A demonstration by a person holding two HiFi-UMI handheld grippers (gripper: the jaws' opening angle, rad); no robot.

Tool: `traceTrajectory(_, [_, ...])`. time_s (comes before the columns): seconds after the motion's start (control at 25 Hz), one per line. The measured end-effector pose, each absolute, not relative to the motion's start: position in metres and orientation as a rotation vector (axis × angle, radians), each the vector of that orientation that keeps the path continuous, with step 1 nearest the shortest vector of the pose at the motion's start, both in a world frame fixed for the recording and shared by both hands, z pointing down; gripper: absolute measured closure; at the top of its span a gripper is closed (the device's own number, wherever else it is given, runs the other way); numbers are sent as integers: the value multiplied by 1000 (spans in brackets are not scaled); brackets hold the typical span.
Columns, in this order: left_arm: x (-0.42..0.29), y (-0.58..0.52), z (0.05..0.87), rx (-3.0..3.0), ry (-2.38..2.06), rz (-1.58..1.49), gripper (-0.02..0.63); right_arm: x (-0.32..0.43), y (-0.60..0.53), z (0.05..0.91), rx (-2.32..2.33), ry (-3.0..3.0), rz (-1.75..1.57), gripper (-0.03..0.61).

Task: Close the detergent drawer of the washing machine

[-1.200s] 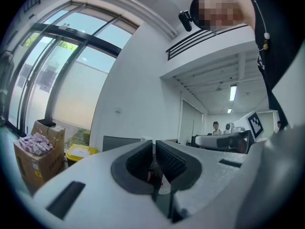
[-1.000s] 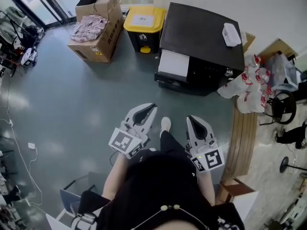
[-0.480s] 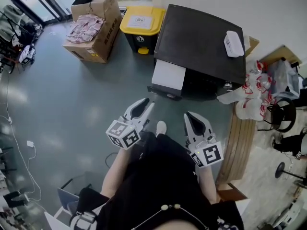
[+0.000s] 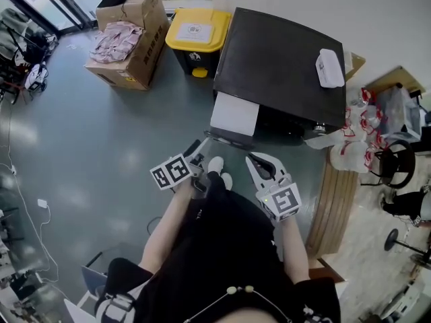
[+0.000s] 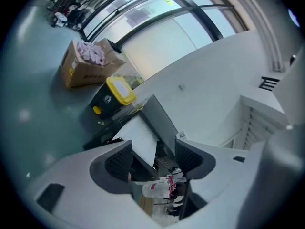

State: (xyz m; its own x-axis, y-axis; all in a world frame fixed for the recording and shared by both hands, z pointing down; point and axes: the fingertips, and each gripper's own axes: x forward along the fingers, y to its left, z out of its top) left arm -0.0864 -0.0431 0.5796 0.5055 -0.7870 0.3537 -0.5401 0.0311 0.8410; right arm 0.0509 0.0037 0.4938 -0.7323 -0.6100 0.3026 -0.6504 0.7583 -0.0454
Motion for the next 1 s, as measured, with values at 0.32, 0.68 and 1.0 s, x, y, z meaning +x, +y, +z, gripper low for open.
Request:
traceTrajectory(0.32, [-91, -66, 659, 1259, -1140, -260, 302, 32, -28, 553, 755, -2602, 335, 492])
traceTrajectory(0.68, [-68, -87, 706, 1170, -1194, -92, 296, 20, -52, 624, 496, -2401, 341, 413])
traceTrajectory(1.0, [-61, -88, 732, 1093, -1297, 28, 296, 25, -55, 671, 376, -2266, 332, 420])
